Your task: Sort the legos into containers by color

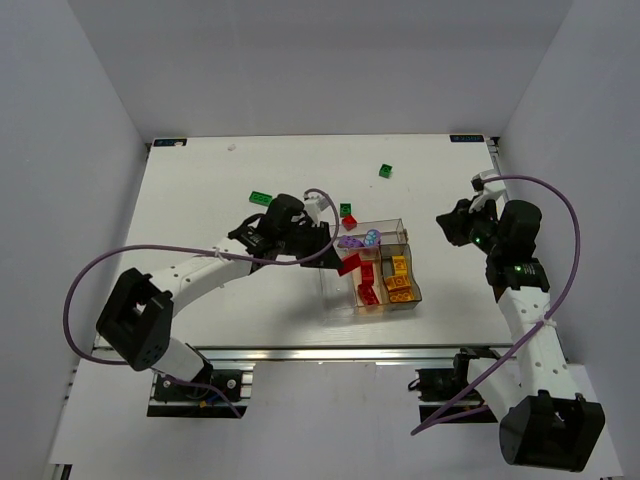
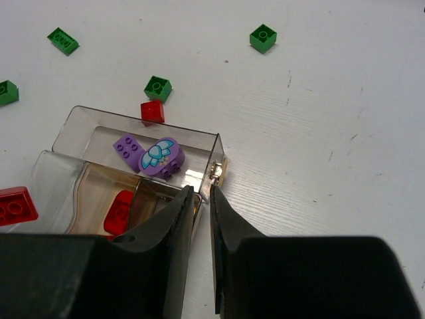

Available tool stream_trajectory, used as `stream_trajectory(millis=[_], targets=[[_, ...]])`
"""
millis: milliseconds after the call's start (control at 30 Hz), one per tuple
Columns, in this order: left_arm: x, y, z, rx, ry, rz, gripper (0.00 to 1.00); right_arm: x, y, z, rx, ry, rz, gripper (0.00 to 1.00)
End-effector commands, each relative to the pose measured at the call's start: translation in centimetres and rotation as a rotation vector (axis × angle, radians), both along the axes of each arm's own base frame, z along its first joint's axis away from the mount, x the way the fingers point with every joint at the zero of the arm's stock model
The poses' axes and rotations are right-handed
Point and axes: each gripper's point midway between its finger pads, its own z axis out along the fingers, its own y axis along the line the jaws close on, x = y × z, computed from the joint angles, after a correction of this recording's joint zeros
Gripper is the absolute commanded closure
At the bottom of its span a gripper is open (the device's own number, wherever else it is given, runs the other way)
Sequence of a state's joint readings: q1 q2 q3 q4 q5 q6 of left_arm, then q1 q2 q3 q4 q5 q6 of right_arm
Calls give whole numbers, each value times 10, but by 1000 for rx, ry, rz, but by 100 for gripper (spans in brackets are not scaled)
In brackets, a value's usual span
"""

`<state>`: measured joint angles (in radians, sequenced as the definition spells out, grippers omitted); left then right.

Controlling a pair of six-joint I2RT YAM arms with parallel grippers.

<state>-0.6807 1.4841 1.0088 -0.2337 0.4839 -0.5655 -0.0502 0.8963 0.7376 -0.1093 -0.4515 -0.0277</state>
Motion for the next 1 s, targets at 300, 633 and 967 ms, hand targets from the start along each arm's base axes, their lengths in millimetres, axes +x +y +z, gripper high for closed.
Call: stream_trajectory(millis=[300, 633, 967], targets=[[8, -47, -4, 7, 41, 153, 80, 1, -8, 8, 18, -29, -23, 78], [8, -58, -8, 80, -5, 154, 44, 0, -8, 6, 26, -24, -11, 78], [18, -43, 78, 7, -232, 119, 84, -22, 41, 0, -40, -83, 420, 43]])
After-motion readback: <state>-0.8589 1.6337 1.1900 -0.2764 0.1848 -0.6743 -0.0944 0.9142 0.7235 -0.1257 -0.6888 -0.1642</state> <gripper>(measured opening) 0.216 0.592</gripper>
